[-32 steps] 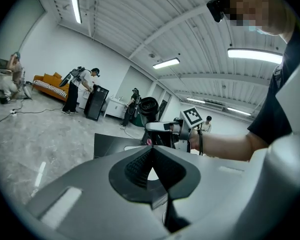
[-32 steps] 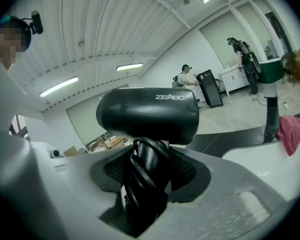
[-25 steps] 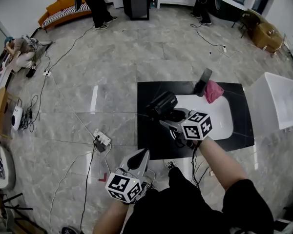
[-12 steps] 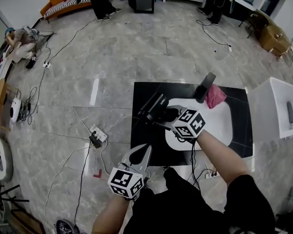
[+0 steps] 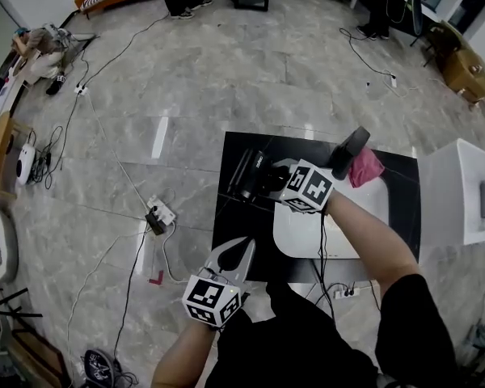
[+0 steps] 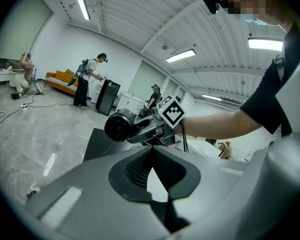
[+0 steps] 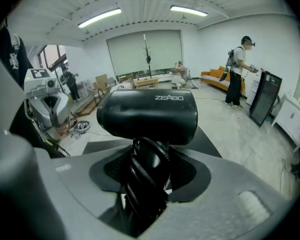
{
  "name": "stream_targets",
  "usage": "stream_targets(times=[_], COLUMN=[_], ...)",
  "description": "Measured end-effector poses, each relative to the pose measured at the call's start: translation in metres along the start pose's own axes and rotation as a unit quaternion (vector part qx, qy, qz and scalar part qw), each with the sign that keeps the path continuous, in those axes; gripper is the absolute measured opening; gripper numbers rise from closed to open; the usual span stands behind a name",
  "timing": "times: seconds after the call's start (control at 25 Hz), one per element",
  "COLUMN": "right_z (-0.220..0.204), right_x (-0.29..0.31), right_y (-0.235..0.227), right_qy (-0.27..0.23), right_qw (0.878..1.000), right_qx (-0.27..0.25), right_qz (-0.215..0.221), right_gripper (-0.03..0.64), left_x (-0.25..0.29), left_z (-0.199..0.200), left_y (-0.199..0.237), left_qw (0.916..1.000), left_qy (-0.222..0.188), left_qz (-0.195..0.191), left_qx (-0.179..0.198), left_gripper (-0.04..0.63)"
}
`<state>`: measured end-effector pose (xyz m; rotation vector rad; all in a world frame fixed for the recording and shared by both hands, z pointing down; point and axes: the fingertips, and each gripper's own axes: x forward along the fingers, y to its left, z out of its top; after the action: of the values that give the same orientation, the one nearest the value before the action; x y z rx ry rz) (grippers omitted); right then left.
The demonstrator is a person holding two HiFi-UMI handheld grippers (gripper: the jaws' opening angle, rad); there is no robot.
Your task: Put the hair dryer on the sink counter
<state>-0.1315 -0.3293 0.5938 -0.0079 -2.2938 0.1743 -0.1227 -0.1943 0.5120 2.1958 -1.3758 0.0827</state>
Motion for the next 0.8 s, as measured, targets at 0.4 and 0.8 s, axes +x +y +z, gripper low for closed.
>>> stream_targets(times=[0.4,0.8], right_z=[-0.027,-0.036], right_x=[0.047,0.080], right_y=[-0.040,-0.071], right_qy=[0.128,0.177], right_qw=[0.984,0.970], right_qx=[-0.119,-0.145], right_qz=[0.041,0.076], right_gripper=[0.201,0.201], left_x=[0.017,0.032], left_z=[-0.010,-0.018], left_y=[0.009,0.022], left_qw=[0.9993,0.9967], left_qy=[0.002,0.004], left_qz=[0.026,0.053], left_qx=[-0.028,-0.061], left_gripper=[0.003,0.003])
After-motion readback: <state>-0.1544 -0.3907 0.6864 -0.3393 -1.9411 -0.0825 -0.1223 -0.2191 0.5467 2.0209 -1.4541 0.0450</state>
